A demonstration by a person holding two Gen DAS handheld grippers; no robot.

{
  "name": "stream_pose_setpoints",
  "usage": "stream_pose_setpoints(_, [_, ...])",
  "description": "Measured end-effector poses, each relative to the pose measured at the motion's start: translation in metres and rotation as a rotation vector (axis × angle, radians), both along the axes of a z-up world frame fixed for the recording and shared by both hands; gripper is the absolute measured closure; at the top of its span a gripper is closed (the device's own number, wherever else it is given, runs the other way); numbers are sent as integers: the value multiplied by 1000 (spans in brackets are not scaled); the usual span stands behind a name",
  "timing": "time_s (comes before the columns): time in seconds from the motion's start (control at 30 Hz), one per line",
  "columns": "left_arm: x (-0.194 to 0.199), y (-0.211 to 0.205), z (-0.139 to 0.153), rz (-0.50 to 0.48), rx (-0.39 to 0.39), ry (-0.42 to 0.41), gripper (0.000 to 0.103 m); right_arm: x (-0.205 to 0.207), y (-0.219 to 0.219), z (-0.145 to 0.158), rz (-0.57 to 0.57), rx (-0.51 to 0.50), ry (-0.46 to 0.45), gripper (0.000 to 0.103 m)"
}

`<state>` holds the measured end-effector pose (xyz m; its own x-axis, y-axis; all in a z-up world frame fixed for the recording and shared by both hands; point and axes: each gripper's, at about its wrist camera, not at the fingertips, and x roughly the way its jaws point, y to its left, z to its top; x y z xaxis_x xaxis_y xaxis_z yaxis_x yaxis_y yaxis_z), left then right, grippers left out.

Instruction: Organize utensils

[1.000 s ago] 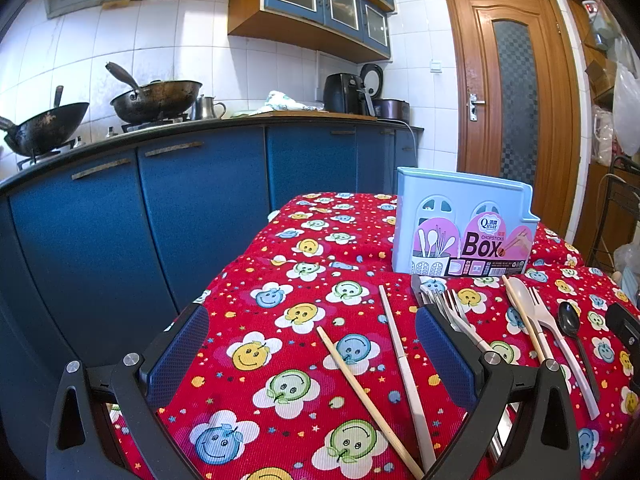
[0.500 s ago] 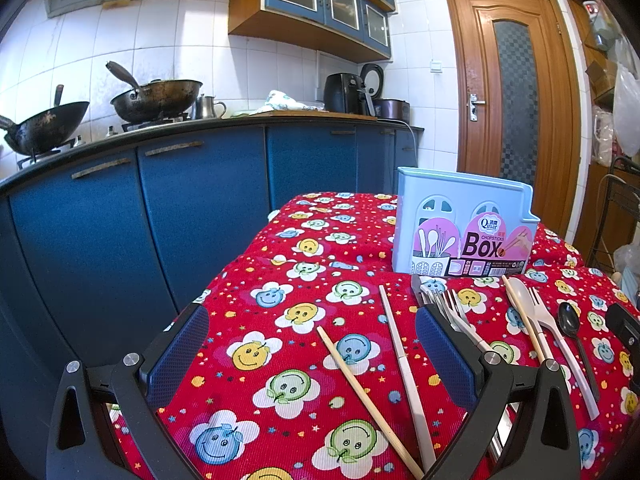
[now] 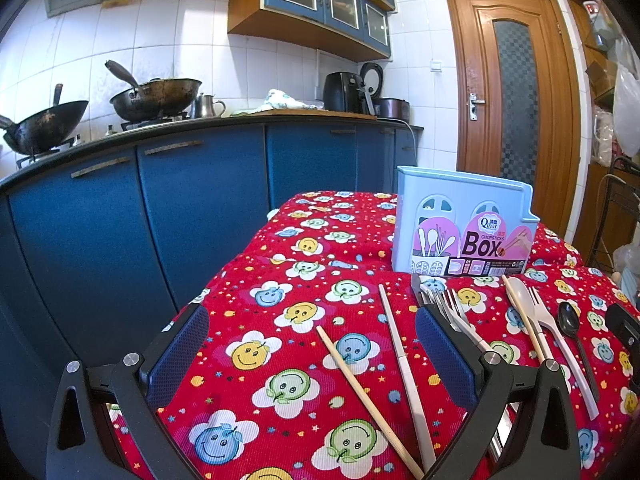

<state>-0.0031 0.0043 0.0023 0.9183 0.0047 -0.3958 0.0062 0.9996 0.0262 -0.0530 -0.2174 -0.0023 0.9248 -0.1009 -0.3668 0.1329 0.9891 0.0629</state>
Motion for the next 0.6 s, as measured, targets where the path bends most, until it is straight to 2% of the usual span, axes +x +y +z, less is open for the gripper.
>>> stream_pose_setpoints(0.17, [3,0,0,-1,-9,18,0,2,-2,1,8,5,6,0])
stream_pose_setpoints(0.4, [14,4,11,-30,-34,68,0,15,-12,11,40,31,98,0])
stream_pose_setpoints(0.47, [20,4,16,-52,-32,101,0,22,-13,18,51,33,134,0])
stream_pose_setpoints(0.6, [37,5,22,-87,-17,220,0,35,-19,28,73,51,235,0])
